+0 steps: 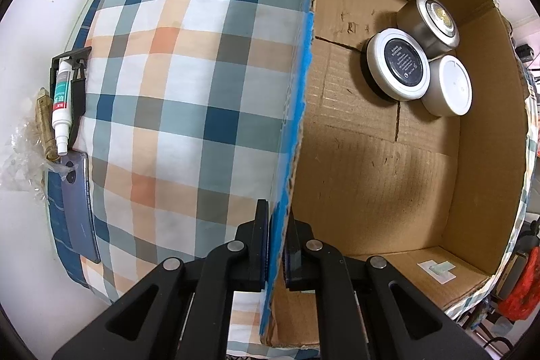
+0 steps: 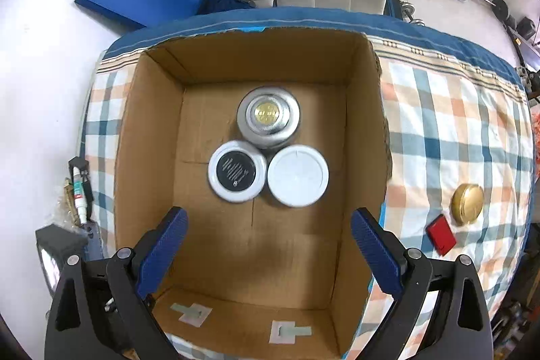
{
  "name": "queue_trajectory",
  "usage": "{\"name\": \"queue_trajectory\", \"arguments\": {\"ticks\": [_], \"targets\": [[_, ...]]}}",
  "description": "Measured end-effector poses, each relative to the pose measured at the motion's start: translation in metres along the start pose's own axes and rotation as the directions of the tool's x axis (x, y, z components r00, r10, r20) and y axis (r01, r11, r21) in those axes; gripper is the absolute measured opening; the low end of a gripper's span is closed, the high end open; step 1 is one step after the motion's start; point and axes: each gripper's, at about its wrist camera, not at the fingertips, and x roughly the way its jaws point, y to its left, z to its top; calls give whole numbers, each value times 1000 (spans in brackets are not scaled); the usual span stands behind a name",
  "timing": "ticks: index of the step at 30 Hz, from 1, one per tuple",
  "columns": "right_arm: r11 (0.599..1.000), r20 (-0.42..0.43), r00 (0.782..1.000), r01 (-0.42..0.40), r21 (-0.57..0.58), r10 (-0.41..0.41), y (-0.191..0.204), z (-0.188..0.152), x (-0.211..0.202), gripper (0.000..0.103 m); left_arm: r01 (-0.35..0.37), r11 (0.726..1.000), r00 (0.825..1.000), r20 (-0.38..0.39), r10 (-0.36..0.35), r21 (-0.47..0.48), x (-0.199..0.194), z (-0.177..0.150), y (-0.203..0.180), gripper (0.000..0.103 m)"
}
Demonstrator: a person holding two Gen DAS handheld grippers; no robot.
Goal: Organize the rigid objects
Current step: 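Lower the silver canister beside the containers and open the right tool, then grasp the gold round tin on the bedspread with the right tool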
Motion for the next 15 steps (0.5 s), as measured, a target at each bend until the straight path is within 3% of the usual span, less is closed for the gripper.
{"name": "queue_trajectory", "arguments": {"ticks": [11,15], "targets": [[999,21,998,-52,5,52,-3,-33,-30,99,-7,1000,1000,6,7,0,-4,-9,-2,5],[996,42,996,-77,43,75,-21,-40,-42,99,-8,1000,1000,9,8,0,-5,-13,-2,5]]}}
